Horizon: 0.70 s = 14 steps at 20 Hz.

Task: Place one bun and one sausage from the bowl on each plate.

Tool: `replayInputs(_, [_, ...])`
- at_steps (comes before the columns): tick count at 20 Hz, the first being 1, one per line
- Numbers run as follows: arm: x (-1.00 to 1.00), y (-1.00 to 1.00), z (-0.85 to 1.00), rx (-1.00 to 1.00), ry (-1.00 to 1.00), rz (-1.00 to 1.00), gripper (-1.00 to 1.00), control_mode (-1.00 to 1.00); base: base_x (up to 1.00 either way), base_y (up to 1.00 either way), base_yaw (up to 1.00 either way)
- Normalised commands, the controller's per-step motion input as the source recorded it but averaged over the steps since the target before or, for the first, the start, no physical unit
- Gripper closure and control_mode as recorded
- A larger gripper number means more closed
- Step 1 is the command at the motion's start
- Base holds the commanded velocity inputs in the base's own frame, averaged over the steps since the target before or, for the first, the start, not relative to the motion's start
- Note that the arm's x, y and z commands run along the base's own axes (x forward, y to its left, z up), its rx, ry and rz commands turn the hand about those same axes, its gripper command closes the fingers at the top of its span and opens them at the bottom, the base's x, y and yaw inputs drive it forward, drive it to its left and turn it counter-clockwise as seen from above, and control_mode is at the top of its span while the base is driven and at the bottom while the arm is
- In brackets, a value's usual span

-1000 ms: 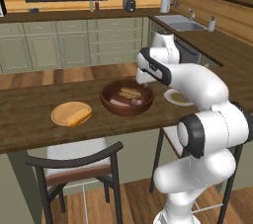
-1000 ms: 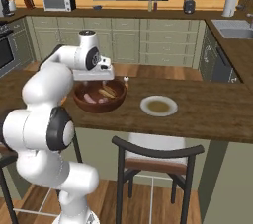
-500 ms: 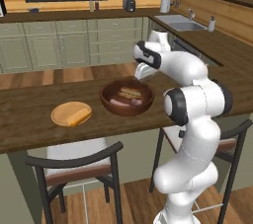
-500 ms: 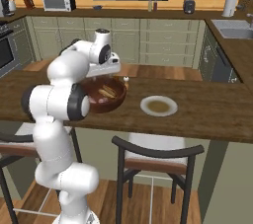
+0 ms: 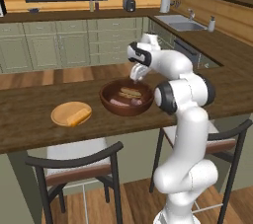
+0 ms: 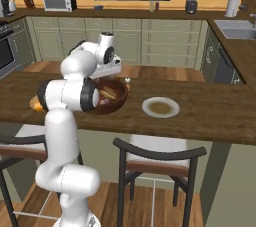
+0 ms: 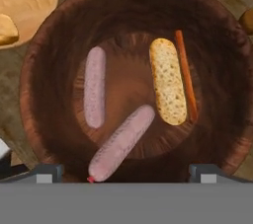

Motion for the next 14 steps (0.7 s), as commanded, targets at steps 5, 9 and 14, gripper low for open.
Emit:
replayInputs(5, [0.15, 0.10, -0.53, -0.07, -0.01, 0.00, -1.00, -1.00, 0.00, 0.00, 0.00])
replayInputs(9, [0.26, 0.00, -0.40, -0.05, -0.09, 0.00, -1.00, -1.00, 0.00, 0.00, 0.00])
replayInputs(14, [0.25, 0.00, -0.26, -0.04, -0.07, 0.00, -1.00, -1.00, 0.00, 0.00, 0.00])
